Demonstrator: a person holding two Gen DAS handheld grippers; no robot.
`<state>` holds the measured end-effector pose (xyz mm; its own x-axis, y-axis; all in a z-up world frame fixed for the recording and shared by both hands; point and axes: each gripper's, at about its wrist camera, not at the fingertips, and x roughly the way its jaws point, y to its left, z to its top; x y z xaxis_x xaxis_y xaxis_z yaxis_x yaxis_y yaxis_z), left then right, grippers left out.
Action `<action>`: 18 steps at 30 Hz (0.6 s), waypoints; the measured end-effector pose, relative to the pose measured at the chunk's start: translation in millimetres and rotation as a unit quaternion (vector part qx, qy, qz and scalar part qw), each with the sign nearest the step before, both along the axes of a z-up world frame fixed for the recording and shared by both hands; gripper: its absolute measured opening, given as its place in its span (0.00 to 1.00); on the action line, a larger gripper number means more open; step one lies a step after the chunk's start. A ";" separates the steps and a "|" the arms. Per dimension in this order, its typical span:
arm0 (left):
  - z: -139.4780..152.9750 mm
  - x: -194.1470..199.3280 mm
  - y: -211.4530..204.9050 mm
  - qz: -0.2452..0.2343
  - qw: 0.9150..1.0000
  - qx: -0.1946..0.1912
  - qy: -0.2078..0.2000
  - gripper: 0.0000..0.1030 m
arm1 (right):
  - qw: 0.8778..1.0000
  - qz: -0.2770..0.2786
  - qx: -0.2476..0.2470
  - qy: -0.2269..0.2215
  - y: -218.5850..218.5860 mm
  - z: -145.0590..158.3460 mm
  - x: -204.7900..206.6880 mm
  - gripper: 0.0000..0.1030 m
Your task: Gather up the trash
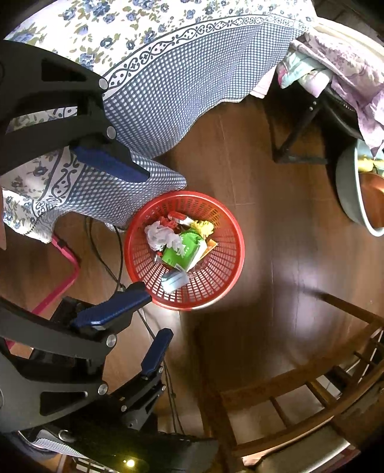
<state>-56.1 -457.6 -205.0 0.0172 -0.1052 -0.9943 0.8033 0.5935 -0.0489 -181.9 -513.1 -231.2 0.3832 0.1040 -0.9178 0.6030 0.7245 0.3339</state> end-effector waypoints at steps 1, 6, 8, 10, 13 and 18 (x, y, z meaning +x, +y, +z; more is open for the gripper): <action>0.1 -0.1 0.1 0.000 1.000 0.000 0.000 0.71 | 1.000 0.000 0.001 0.001 -0.6 -0.5 -0.1 0.64; 2.0 0.7 1.0 0.003 1.000 -0.002 -0.004 0.71 | 1.000 0.001 0.000 0.002 -1.1 -1.2 -0.1 0.64; 2.2 1.2 1.1 0.004 1.000 -0.001 -0.003 0.71 | 1.000 0.001 0.000 0.002 -1.2 -1.2 -0.1 0.64; 2.2 1.2 1.1 0.003 1.000 -0.001 -0.004 0.71 | 1.000 0.001 0.000 0.002 -1.2 -1.5 0.1 0.64; 3.2 1.7 1.3 0.004 1.000 -0.003 -0.007 0.71 | 1.000 0.001 0.000 0.003 -1.8 -1.0 -0.3 0.64; 4.6 4.2 3.1 0.011 1.000 -0.007 -0.010 0.71 | 1.000 -0.001 0.000 0.004 -2.7 -1.3 -1.0 0.64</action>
